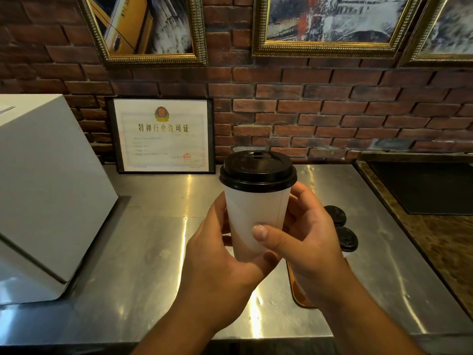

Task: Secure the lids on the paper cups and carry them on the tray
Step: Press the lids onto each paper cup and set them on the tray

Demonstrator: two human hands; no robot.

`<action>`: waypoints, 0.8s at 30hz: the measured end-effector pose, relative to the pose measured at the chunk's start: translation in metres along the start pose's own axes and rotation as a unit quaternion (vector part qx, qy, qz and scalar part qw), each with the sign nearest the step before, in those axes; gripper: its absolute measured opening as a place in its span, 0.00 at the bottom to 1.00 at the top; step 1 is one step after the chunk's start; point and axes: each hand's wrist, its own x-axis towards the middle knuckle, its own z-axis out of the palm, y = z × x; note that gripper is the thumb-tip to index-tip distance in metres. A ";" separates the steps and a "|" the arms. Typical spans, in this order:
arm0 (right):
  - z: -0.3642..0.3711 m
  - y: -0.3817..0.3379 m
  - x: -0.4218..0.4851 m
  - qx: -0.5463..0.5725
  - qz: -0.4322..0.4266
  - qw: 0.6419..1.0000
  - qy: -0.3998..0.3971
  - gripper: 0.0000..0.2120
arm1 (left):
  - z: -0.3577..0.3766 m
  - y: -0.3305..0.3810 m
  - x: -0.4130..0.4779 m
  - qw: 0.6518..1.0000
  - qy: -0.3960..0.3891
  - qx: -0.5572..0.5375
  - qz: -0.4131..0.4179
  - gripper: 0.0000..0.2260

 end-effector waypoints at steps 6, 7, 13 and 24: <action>0.000 -0.001 0.001 -0.007 -0.010 1.000 0.003 0.35 | -0.002 0.000 0.001 1.000 -0.011 -0.003 0.003 0.38; 0.000 -0.001 0.001 -0.007 -0.010 1.000 0.004 0.36 | -0.003 0.000 0.002 1.000 -0.012 -0.003 0.002 0.38; -0.001 -0.002 0.003 -0.008 -0.005 1.000 -0.017 0.39 | -0.004 -0.003 0.001 1.000 -0.014 0.005 0.004 0.39; -0.004 -0.003 -0.002 -0.023 0.000 1.000 -0.017 0.37 | 0.000 -0.002 -0.004 1.000 -0.005 -0.012 0.010 0.40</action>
